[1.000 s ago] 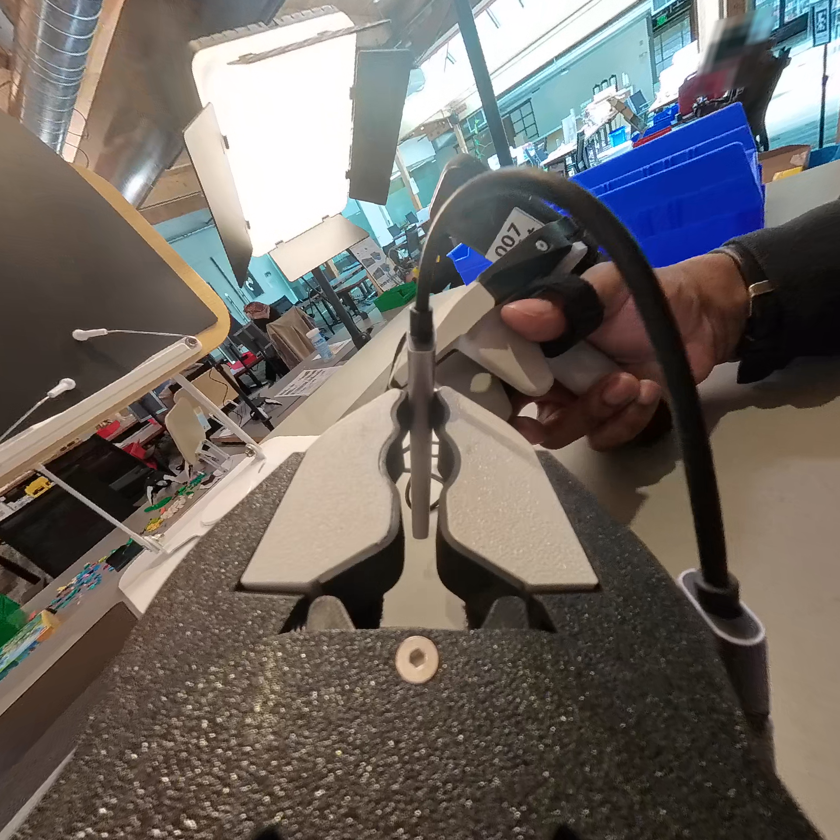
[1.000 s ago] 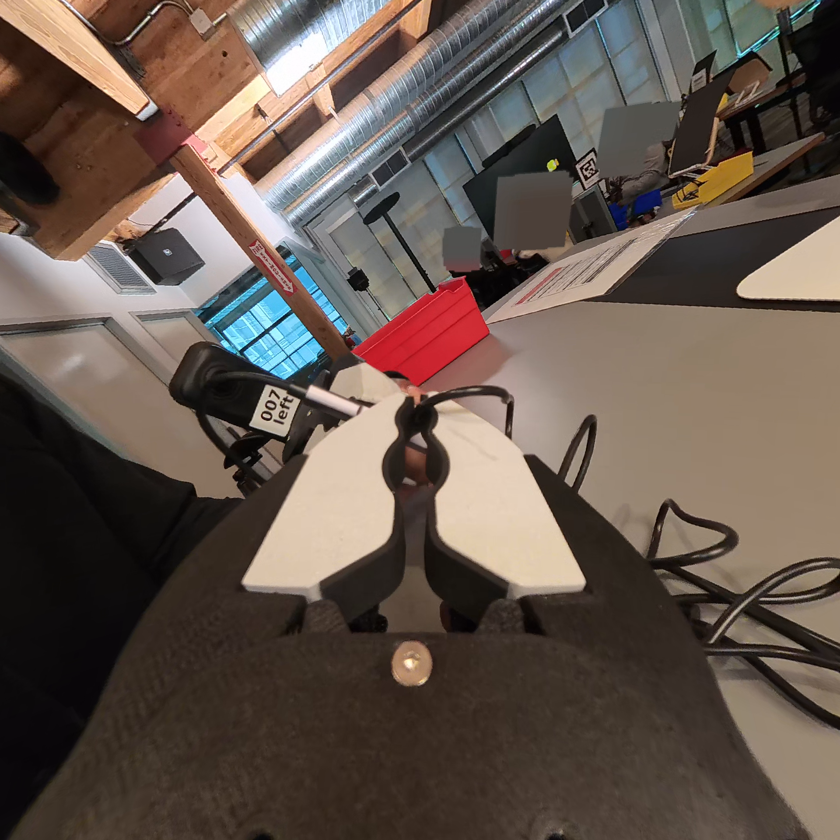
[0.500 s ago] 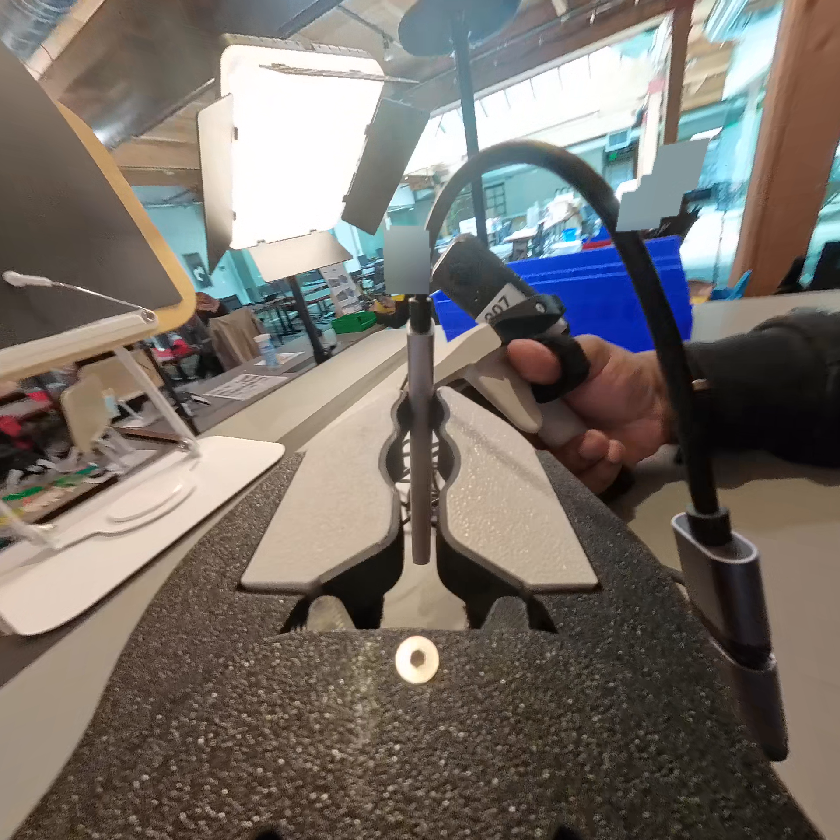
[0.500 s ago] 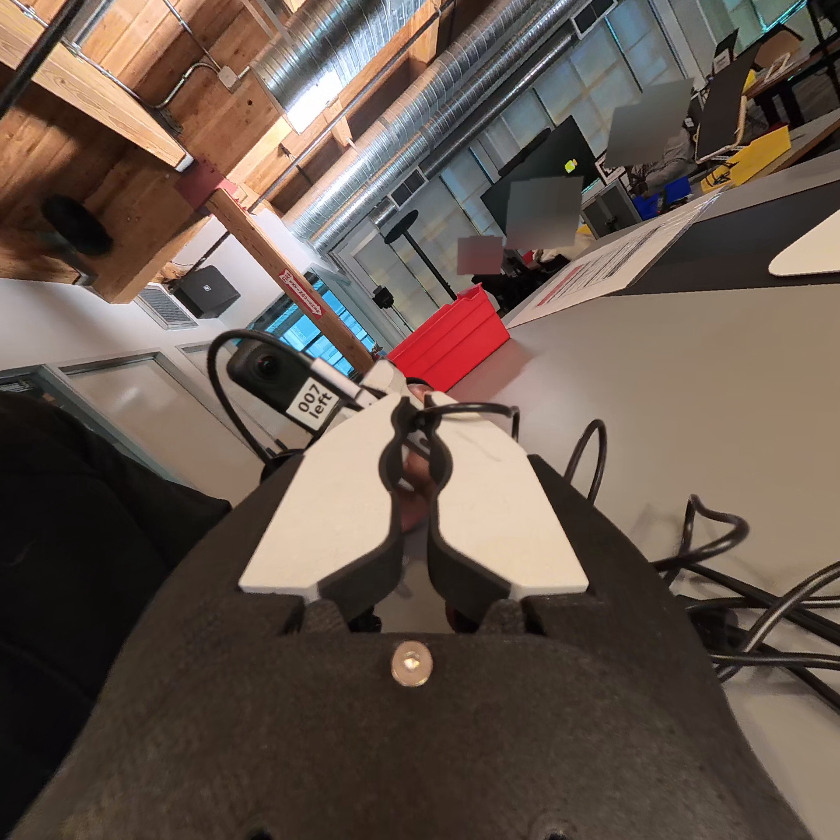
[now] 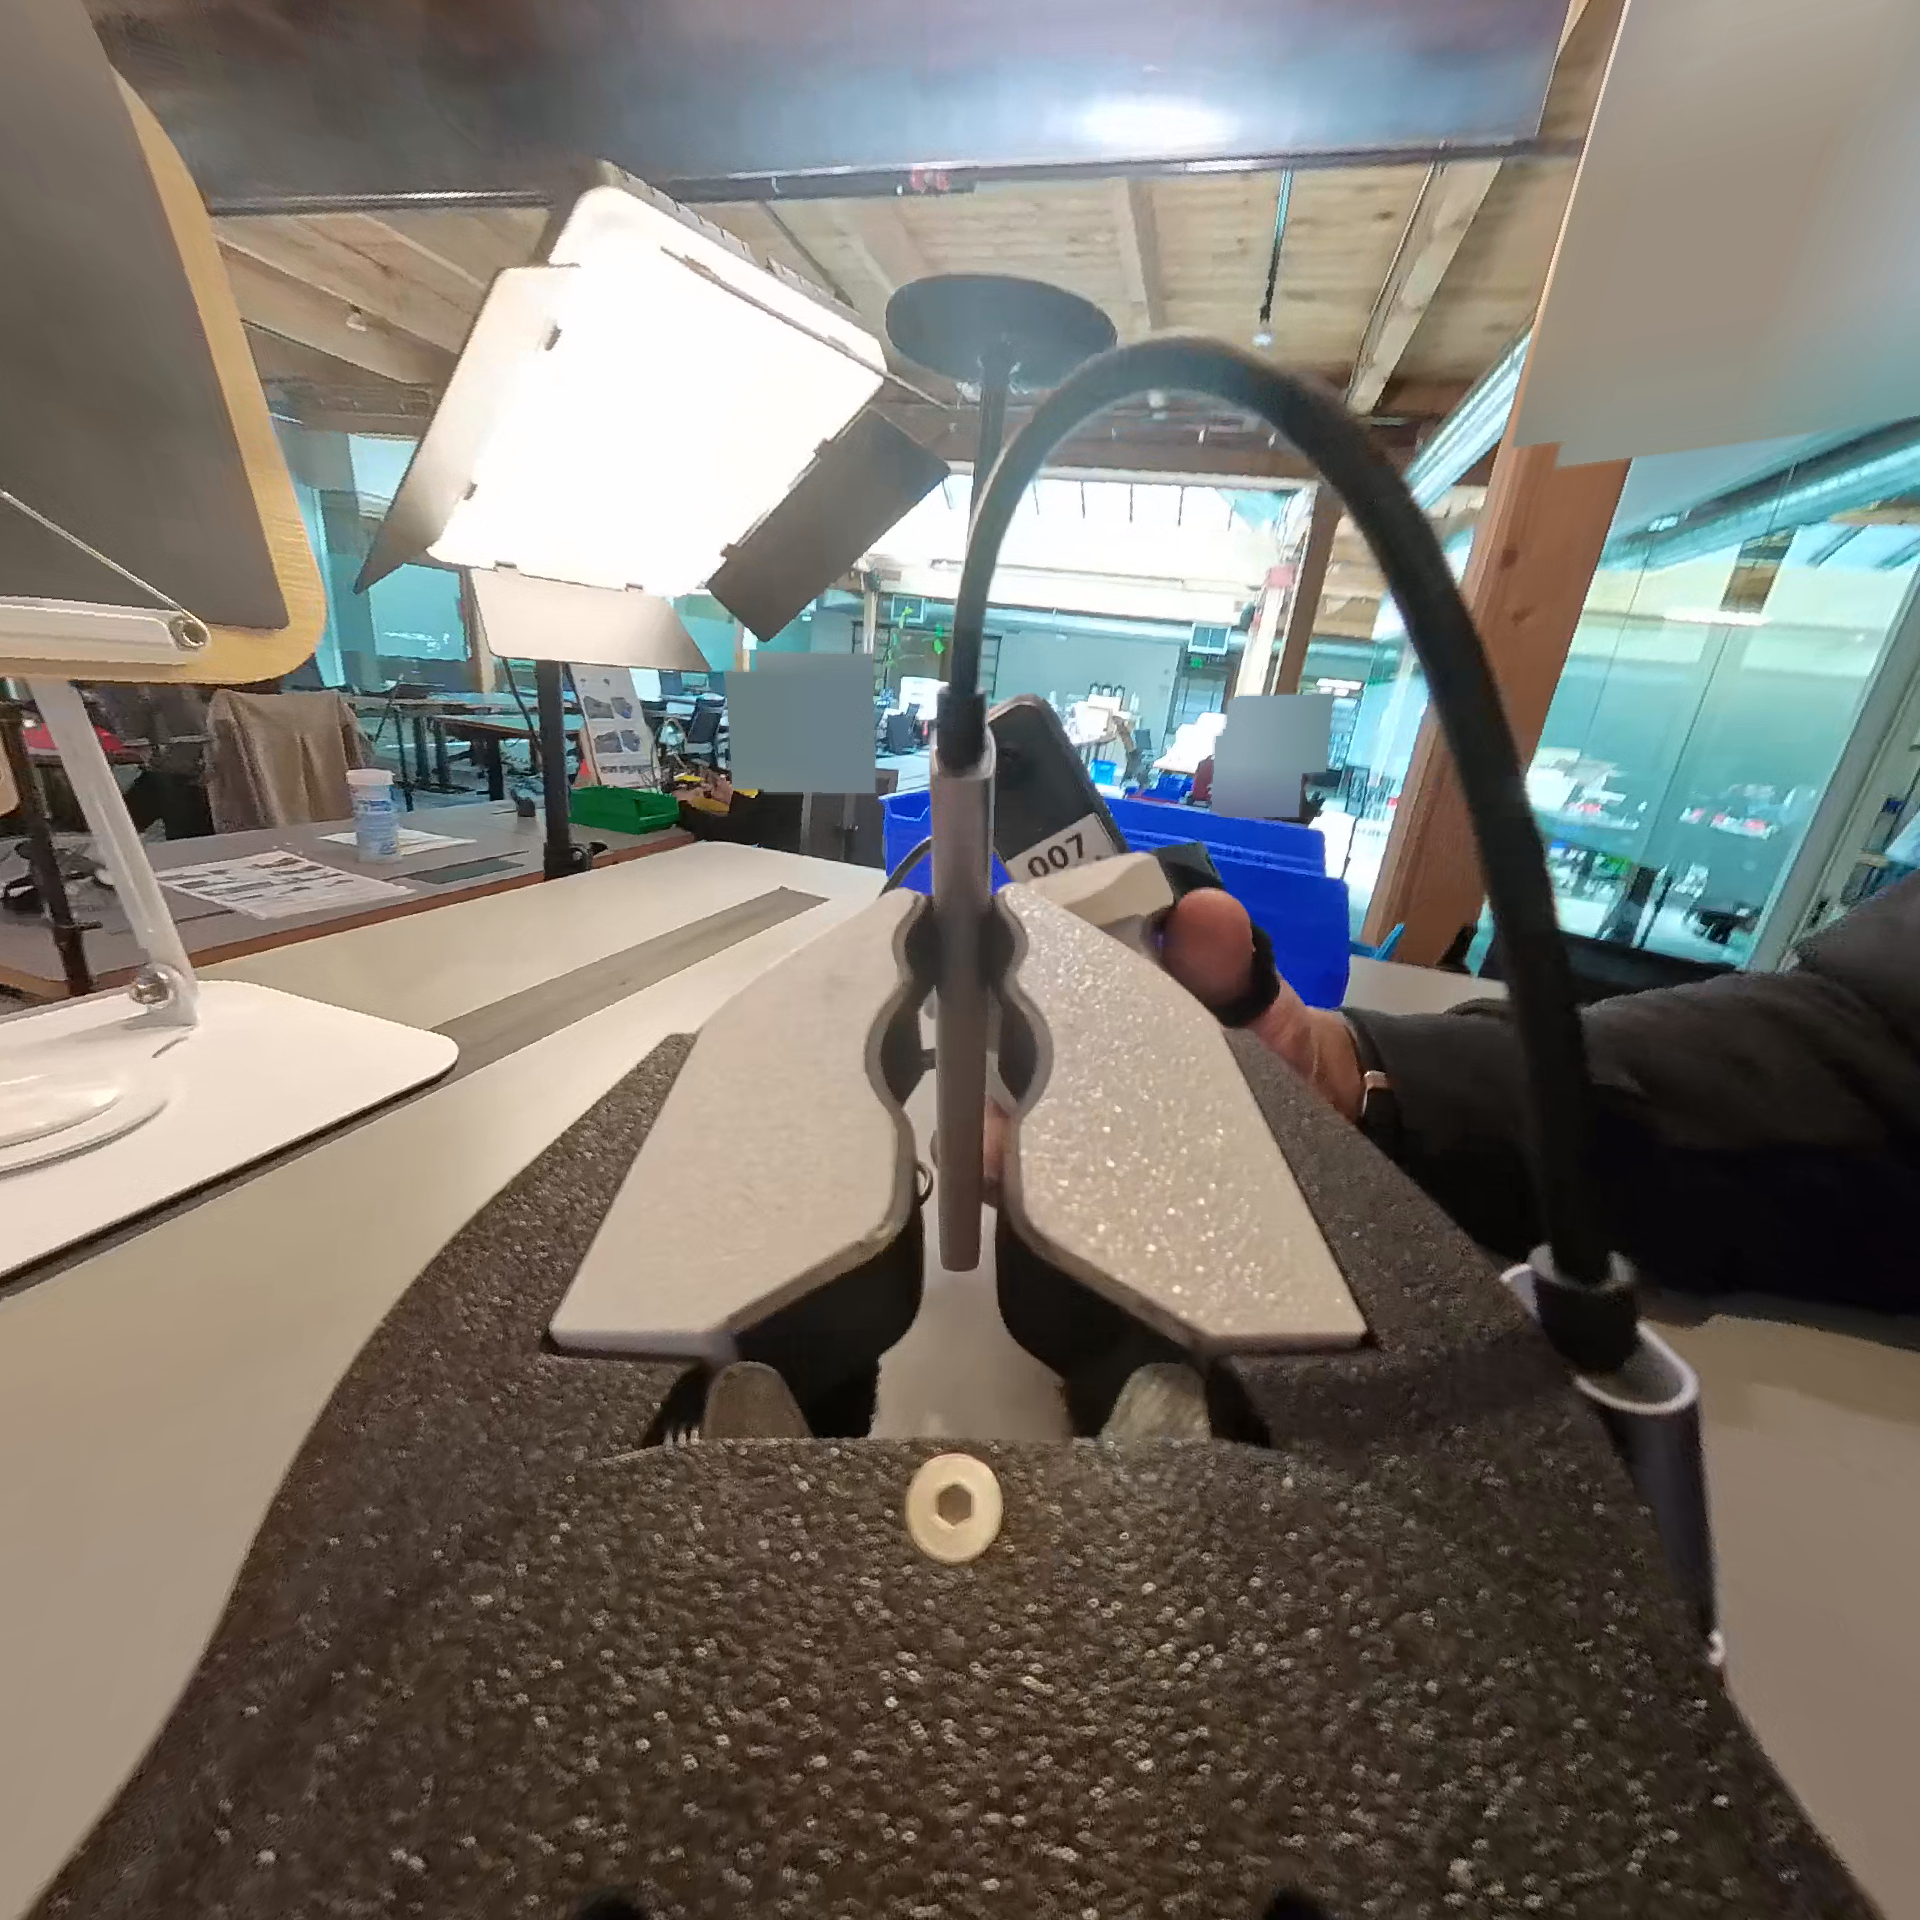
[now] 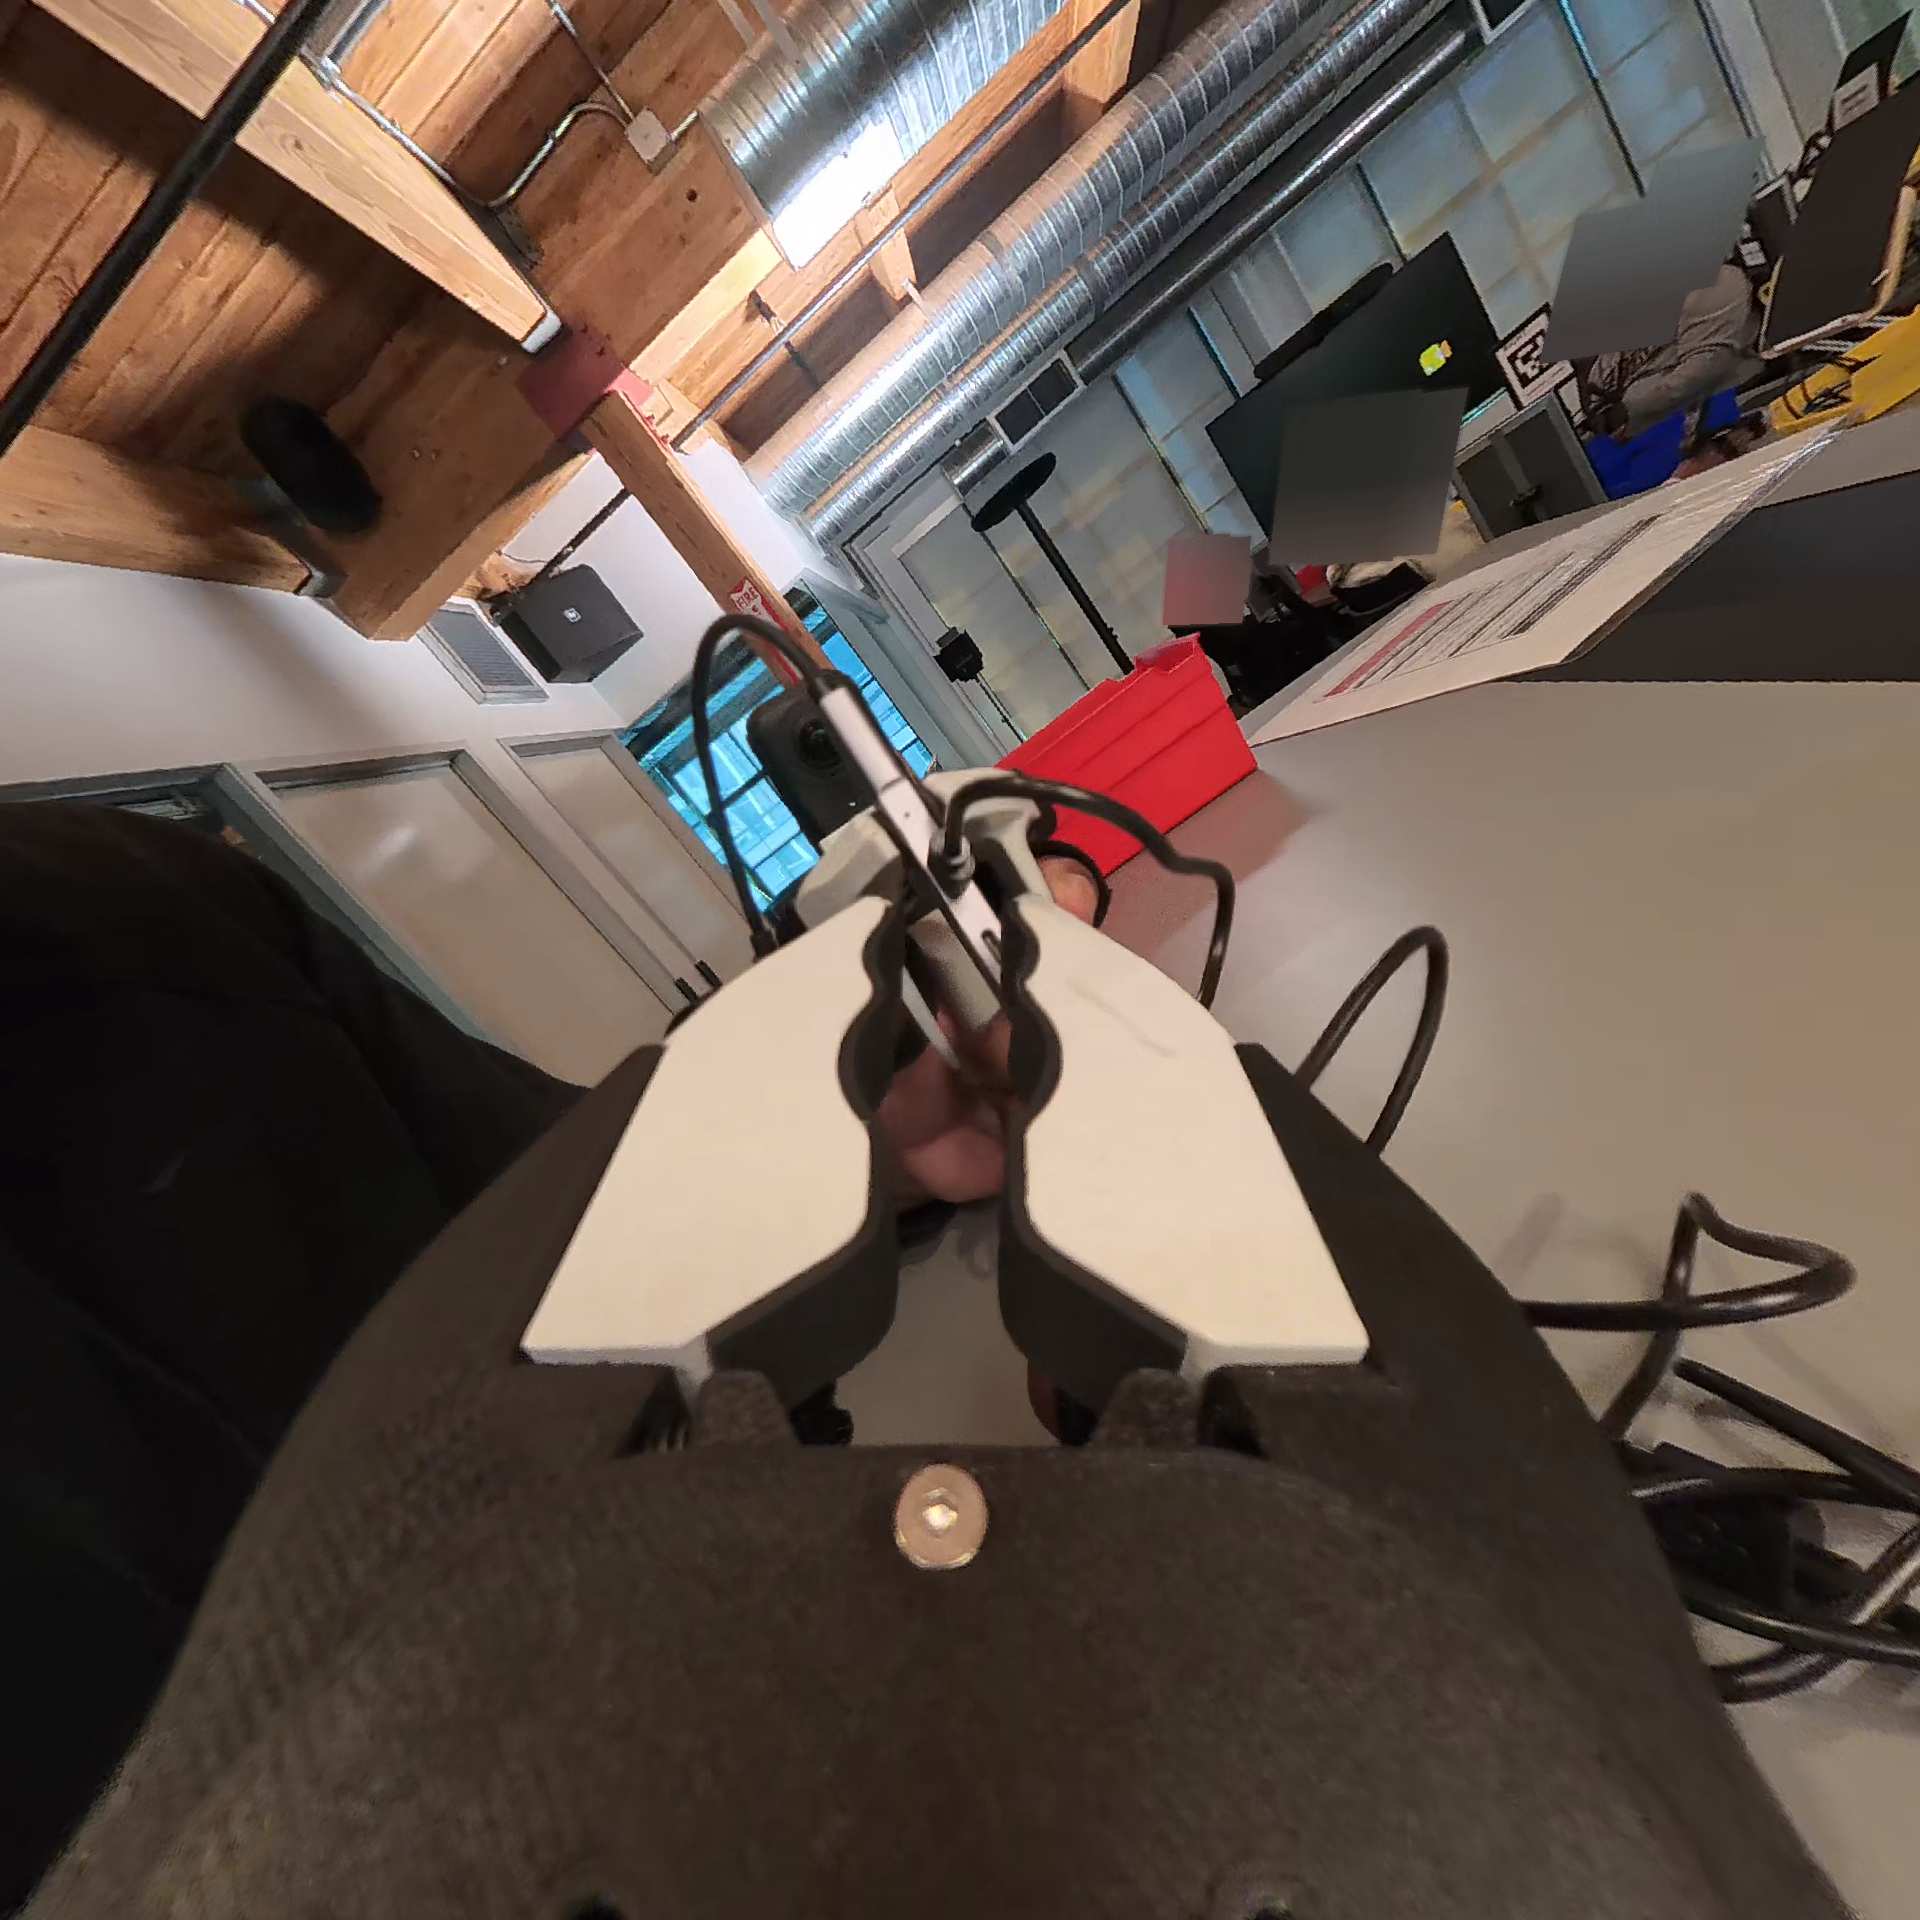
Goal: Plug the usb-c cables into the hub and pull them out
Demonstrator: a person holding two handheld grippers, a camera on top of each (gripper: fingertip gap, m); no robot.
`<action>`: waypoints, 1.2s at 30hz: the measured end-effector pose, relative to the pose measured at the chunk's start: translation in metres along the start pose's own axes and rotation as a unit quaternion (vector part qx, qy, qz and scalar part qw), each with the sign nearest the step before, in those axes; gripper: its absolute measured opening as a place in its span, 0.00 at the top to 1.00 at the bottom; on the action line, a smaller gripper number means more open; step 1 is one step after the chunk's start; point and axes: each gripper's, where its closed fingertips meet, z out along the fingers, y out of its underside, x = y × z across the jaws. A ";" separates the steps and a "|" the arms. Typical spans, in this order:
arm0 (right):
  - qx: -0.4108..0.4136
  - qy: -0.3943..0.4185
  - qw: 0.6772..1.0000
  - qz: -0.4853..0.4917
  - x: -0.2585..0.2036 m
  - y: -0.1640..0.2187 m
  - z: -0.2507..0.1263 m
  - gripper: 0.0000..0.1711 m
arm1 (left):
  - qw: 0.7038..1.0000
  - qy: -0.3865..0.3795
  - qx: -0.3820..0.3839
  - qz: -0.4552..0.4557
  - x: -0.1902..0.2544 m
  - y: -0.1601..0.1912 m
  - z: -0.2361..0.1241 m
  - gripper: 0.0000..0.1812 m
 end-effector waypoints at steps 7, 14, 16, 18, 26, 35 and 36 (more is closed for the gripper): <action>-0.005 0.016 0.998 -0.057 -0.003 0.002 0.004 0.88 | 0.997 0.039 0.011 -0.059 0.003 -0.001 -0.001 0.95; -0.002 0.020 0.995 -0.096 -0.008 0.002 0.006 0.92 | 0.995 0.064 -0.008 -0.075 0.010 0.005 0.002 0.95; -0.001 0.019 0.995 -0.100 -0.009 0.003 0.006 0.96 | 0.994 0.071 -0.009 -0.078 0.011 0.005 0.002 0.95; -0.001 0.018 0.995 -0.103 -0.008 0.003 0.006 0.96 | 0.994 0.072 -0.013 -0.082 0.011 0.006 0.003 0.95; 0.001 0.036 0.995 -0.095 -0.001 0.004 0.007 0.96 | 0.994 0.051 -0.016 -0.094 0.004 0.009 0.004 0.94; -0.007 0.039 0.997 -0.073 0.002 0.010 0.016 0.96 | 0.986 0.042 0.036 -0.157 -0.003 0.001 0.004 0.94; -0.027 0.042 0.996 -0.077 0.003 0.016 0.019 0.96 | 0.986 0.041 0.036 -0.159 -0.003 0.001 0.005 0.94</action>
